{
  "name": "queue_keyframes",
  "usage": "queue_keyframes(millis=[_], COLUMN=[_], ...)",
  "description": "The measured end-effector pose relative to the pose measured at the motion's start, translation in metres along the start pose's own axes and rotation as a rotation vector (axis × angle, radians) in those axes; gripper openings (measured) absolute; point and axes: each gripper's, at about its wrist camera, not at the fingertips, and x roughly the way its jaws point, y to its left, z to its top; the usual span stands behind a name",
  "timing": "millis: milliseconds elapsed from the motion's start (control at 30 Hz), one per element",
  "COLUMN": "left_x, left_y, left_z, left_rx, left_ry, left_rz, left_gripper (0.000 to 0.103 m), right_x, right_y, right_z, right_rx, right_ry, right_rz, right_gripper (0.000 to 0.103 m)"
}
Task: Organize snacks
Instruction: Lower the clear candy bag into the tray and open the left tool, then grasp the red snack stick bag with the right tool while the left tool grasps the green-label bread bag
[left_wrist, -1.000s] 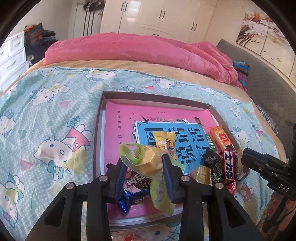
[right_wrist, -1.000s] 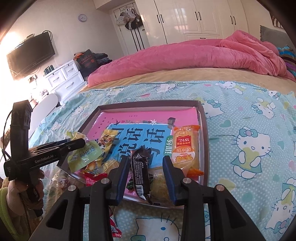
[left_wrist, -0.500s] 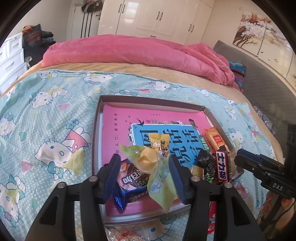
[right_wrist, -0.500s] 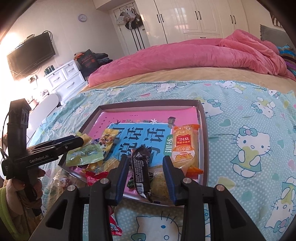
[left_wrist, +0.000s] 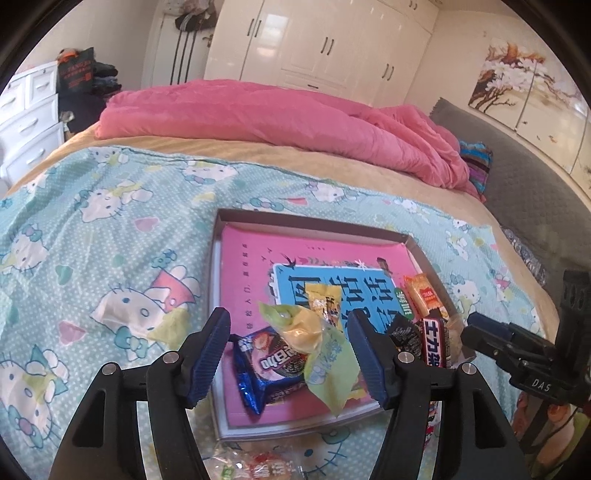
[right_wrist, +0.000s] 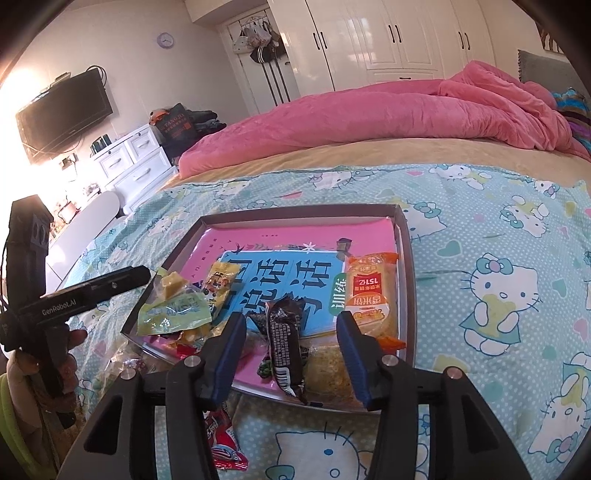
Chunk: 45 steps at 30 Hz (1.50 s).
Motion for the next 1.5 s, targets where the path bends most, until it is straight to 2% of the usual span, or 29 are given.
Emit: queue_keyframes(millis=[367, 900, 1000, 1300, 1500], left_x=[-0.012, -0.018, -0.02, -0.03, -0.031], left_y=[0.01, -0.002, -0.003, -0.001, 0.006], left_z=[-0.004, -0.022, -0.026, -0.033, -0.044], left_rx=[-0.048, -0.001, 0.002, 0.001, -0.034], left_ry=[0.021, 0.112, 0.126, 0.139, 0.185], left_rz=[-0.008, 0.028, 0.029, 0.049, 0.069], left_gripper=[0.068, 0.068, 0.068, 0.068, 0.068], right_x=[-0.005, -0.019, -0.019, -0.019, -0.008], right_y=[0.011, 0.029, 0.034, 0.05, 0.049], right_z=[-0.002, -0.01, -0.015, -0.027, -0.046], right_rx=[-0.022, -0.063, -0.075, -0.112, -0.084], right_ry=[-0.005, 0.006, 0.026, 0.071, 0.179], right_rz=[0.032, 0.07, 0.083, 0.102, 0.097], right_gripper=[0.055, 0.057, 0.063, 0.064, 0.064])
